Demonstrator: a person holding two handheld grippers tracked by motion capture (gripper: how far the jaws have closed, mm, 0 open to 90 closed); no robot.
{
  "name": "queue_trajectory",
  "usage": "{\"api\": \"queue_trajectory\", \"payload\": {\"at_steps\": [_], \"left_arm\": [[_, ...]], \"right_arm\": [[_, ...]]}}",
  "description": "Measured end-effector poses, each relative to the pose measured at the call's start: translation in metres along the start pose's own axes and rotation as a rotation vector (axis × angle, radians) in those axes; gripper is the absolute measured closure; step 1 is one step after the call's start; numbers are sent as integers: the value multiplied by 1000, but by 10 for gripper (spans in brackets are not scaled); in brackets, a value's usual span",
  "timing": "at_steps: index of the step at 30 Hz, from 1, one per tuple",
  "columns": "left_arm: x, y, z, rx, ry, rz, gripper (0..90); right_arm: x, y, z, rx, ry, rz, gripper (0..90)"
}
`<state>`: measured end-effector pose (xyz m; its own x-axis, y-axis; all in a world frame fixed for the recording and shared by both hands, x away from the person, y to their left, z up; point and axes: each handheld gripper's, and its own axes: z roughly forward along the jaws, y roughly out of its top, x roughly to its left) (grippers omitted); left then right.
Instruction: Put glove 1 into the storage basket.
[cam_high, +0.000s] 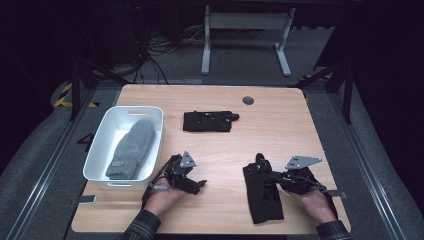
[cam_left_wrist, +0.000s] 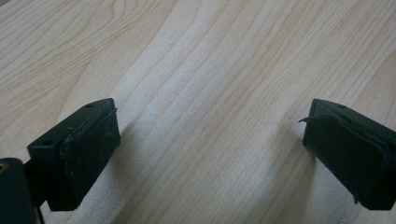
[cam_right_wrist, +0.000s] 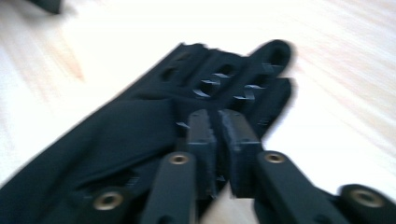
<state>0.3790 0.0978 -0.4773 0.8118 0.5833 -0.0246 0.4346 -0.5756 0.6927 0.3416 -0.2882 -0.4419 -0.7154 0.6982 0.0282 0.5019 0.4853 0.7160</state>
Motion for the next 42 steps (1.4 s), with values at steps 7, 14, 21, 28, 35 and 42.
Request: {"api": "queue_trajectory", "payload": {"at_steps": [7,14,21,28,35,42], "left_arm": [[0,0,0,3,-1,4,36],[0,0,1,5,1,5,19],[-1,2,0,16,3,-2,25],[4,14,0,25,3,-25,179],[11,32,-1,23,8,-51,503],[23,56,1,25,-8,-68,826]], "right_arm": [[-35,-16,-6,-23,-119,42,457],[-55,-29,-5,-25,-202,107,287],[-65,-36,-4,-38,-240,145,221],[-66,-37,-4,-38,-252,154,187],[-66,-37,-3,-34,-247,152,169],[-66,-37,-3,-35,-244,152,166]]}}
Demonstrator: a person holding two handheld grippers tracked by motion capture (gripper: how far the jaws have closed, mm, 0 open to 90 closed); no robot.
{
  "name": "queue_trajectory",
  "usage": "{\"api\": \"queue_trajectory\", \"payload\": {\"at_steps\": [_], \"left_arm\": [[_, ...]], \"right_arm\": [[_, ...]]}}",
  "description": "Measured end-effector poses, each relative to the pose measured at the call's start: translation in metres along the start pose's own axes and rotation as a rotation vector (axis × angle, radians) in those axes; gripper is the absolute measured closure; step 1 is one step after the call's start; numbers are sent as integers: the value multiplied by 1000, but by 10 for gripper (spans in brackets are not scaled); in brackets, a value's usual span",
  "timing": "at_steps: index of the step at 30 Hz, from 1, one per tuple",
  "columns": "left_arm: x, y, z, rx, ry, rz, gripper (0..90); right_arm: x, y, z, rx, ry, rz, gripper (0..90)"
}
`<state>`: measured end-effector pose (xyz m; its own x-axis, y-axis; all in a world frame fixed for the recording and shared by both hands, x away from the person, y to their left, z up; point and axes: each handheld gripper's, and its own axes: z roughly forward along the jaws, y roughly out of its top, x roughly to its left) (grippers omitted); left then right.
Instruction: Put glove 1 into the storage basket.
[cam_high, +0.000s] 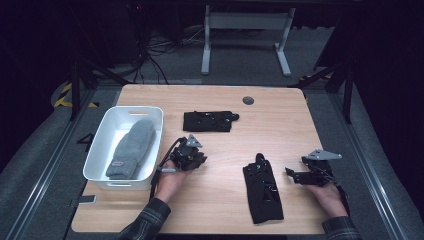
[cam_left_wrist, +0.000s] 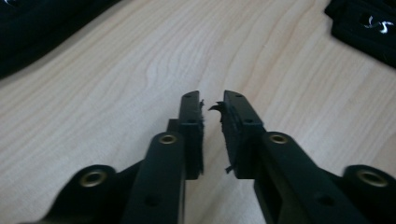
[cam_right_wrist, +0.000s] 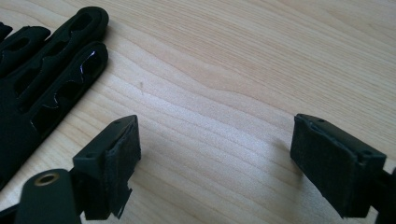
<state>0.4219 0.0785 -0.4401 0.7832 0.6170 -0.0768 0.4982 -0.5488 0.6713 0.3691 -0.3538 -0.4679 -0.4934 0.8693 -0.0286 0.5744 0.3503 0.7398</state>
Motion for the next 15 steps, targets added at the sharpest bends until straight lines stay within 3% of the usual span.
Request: {"api": "queue_trajectory", "payload": {"at_steps": [2,9,11,15], "left_arm": [[5,7,2,-6,-4,-10,895],[27,35,6,-34,35,-40,898],[37,42,8,-50,29,-71,897],[53,54,16,-60,54,-97,897]], "right_arm": [[0,0,0,0,1,0,165],[0,0,0,0,1,0,164],[0,0,0,0,1,-1,163],[0,0,0,1,2,-2,159]]}}
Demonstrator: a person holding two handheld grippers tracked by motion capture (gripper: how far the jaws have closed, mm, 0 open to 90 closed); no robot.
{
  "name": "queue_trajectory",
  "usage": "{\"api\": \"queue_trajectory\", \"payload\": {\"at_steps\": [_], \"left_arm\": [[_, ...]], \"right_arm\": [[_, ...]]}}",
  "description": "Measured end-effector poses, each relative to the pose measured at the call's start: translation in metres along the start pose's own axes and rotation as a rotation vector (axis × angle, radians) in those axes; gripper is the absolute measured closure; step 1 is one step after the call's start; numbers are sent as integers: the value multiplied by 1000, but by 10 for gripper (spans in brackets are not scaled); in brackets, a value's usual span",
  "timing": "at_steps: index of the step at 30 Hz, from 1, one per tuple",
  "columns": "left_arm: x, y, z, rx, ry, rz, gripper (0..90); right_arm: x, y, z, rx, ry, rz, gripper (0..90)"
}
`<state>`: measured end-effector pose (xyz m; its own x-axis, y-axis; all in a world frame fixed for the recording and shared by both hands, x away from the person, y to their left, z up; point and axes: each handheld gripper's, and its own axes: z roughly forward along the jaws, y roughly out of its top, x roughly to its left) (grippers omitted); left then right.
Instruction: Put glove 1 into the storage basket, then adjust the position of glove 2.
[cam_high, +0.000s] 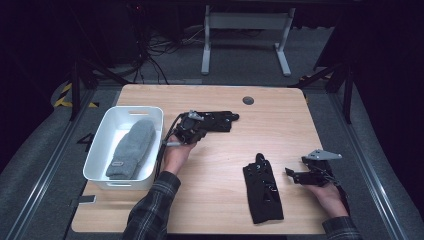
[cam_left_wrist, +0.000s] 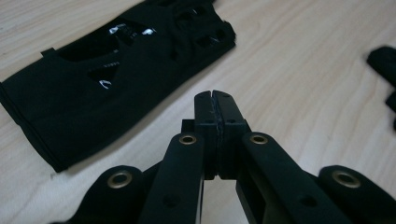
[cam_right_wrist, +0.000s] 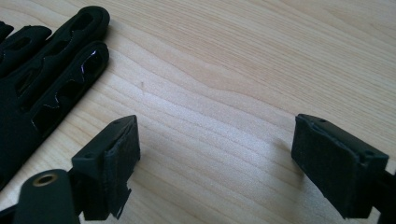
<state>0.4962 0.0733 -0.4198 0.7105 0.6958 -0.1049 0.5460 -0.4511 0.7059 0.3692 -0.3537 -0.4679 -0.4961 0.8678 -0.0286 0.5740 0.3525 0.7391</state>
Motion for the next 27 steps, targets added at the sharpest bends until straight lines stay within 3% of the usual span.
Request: {"api": "queue_trajectory", "payload": {"at_steps": [5,9,12,14,17,21,27], "left_arm": [[14,12,14,7,41,3,897],[26,16,28,15,43,-18,897],[29,17,40,30,51,-9,897],[30,17,46,43,42,-8,897],[29,14,56,103,38,11,898],[30,9,56,80,-6,-24,899],[23,1,49,76,-32,-20,900]], "right_arm": [[0,0,0,0,1,0,156],[0,0,0,2,0,0,153],[0,0,0,2,0,0,153],[0,0,0,2,1,0,153],[0,0,0,2,0,0,153],[0,0,0,2,1,0,153],[1,0,0,3,0,1,152]]}}
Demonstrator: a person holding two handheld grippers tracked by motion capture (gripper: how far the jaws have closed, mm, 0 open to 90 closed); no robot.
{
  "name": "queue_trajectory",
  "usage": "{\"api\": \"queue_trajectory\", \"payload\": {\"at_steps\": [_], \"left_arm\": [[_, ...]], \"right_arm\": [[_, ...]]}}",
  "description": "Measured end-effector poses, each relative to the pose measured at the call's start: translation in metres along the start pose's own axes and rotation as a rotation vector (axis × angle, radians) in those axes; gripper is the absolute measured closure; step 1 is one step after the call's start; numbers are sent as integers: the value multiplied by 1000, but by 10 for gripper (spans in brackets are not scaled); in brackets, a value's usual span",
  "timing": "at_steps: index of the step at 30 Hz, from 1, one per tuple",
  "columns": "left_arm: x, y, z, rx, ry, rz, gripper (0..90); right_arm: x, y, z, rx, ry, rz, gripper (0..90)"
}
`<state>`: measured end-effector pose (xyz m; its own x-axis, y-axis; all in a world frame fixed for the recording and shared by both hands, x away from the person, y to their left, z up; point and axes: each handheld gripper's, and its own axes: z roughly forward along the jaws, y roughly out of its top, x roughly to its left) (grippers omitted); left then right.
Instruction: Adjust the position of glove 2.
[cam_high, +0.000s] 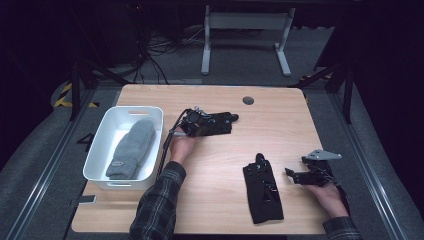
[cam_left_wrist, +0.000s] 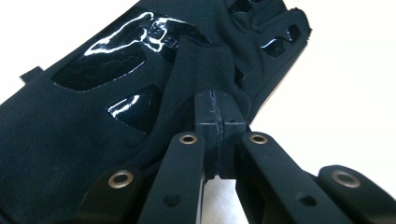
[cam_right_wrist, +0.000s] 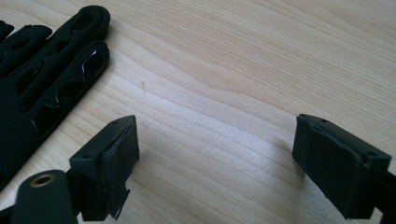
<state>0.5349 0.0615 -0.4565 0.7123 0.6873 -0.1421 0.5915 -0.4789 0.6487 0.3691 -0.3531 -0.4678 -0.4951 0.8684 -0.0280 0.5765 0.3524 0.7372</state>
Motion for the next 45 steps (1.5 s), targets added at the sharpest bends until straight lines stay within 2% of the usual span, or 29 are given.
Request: {"api": "queue_trajectory", "payload": {"at_steps": [9,17,23,28,32,34,40,42,45], "left_arm": [[-21,-16,-9,9,-56,21,900],[-48,-31,-18,34,-96,82,900],[-62,-43,-24,33,-145,79,900],[-74,-50,-28,42,-157,103,900],[-84,-56,-31,45,-183,106,900],[-92,-60,-32,52,-195,122,900],[-103,-64,-36,64,-202,154,899],[-103,-62,-39,45,-189,152,868],[-96,-54,-50,17,-145,154,881]], "right_arm": [[0,0,0,0,-1,1,151],[0,0,0,0,-2,1,150],[0,0,0,0,-2,2,149],[0,0,0,1,-2,2,150],[0,0,0,1,-2,2,149],[0,0,0,0,-2,2,149],[0,0,0,1,-2,2,149],[0,0,0,1,-2,1,149],[1,0,0,1,-2,2,149]]}}
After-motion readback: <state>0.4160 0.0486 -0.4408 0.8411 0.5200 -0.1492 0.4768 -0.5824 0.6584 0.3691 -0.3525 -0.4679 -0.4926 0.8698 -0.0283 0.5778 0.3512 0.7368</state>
